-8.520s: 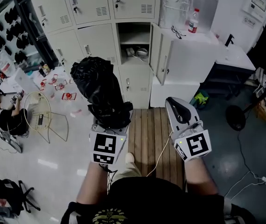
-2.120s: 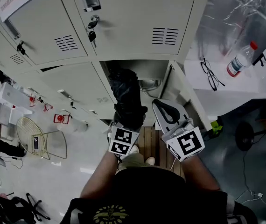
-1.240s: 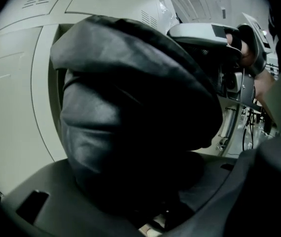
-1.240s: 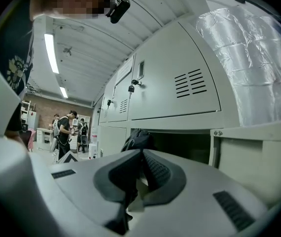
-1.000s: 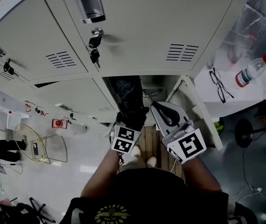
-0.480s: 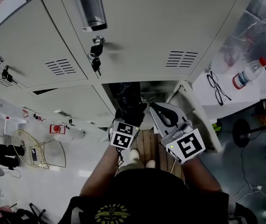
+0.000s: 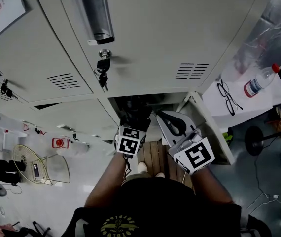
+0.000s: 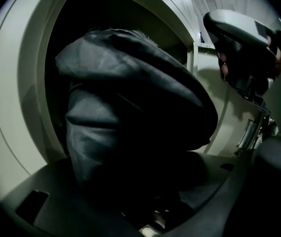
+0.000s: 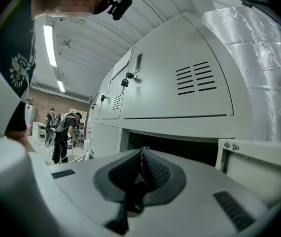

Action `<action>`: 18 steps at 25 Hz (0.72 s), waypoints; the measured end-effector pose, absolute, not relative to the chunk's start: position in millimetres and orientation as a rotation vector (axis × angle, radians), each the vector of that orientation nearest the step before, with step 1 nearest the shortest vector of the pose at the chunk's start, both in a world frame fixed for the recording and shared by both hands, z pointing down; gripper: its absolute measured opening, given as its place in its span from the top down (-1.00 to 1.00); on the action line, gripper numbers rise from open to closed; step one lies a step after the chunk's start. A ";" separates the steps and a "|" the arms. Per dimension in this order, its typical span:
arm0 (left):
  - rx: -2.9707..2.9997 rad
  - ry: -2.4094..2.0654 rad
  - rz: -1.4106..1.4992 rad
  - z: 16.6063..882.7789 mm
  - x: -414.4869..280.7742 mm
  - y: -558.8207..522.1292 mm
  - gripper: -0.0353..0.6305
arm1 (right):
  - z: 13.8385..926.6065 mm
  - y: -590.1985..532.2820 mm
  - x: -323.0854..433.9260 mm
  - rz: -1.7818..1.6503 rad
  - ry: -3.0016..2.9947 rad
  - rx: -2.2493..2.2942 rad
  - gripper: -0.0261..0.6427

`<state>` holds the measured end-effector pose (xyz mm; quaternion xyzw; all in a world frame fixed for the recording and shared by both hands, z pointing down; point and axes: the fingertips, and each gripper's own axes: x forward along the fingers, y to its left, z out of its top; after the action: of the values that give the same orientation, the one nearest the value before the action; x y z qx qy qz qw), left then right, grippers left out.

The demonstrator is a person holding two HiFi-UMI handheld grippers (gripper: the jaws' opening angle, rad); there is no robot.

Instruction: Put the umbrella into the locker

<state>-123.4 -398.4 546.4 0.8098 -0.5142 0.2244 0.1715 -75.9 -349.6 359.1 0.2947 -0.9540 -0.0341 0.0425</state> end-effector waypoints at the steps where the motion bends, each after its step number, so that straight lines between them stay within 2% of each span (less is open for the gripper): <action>1: 2.303 -1.462 0.632 544.5 -124.1 -401.5 0.06 | 358.8 -351.3 -75.5 -0.107 -2.916 0.908 0.82; 18: 2.397 -1.536 0.615 511.7 -119.4 -447.9 0.06 | 364.9 -379.0 -78.3 -0.114 -2.887 0.975 0.82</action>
<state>-119.4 -447.9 511.7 0.8175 -0.5240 0.2098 0.1144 -78.3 -379.0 364.9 0.3194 -0.9458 -0.0374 0.0459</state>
